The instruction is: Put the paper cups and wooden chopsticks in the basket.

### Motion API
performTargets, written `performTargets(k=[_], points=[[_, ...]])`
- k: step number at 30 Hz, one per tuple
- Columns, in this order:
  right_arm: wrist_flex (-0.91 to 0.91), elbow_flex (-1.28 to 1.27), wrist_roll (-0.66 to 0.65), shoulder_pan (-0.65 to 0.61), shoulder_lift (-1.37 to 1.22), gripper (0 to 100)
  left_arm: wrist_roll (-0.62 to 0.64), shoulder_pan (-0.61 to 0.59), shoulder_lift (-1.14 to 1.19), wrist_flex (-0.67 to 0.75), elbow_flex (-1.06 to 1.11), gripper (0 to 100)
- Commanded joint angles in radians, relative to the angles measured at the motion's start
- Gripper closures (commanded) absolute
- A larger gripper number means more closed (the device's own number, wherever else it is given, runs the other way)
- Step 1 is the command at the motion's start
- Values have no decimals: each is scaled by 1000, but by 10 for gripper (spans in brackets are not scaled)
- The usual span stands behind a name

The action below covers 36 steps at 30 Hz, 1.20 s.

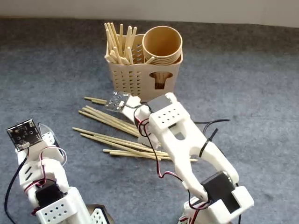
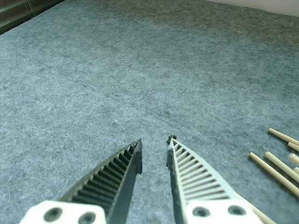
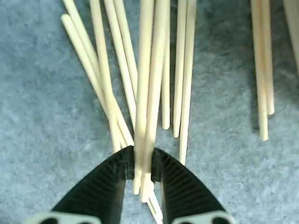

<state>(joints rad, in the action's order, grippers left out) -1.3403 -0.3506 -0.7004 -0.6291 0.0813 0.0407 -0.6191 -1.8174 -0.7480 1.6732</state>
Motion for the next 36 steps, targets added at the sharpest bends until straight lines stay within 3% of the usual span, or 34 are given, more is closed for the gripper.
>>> performTargets(k=[1, 8, 15, 21, 36], points=[[-82, 7, -17, 38, 56, 896, -12, -7, -7, 3, 22, 891], [-56, 10, -12, 31, 58, 865, -12, -7, -7, 3, 22, 891], [282, -27, 140, -99, 45, 905, -12, -7, -7, 3, 22, 891], [433, -64, 152, -150, -45, 905, -12, -7, -7, 3, 22, 891], [512, -33, 201, -159, -216, 907, -12, -7, -7, 2, 22, 891]])
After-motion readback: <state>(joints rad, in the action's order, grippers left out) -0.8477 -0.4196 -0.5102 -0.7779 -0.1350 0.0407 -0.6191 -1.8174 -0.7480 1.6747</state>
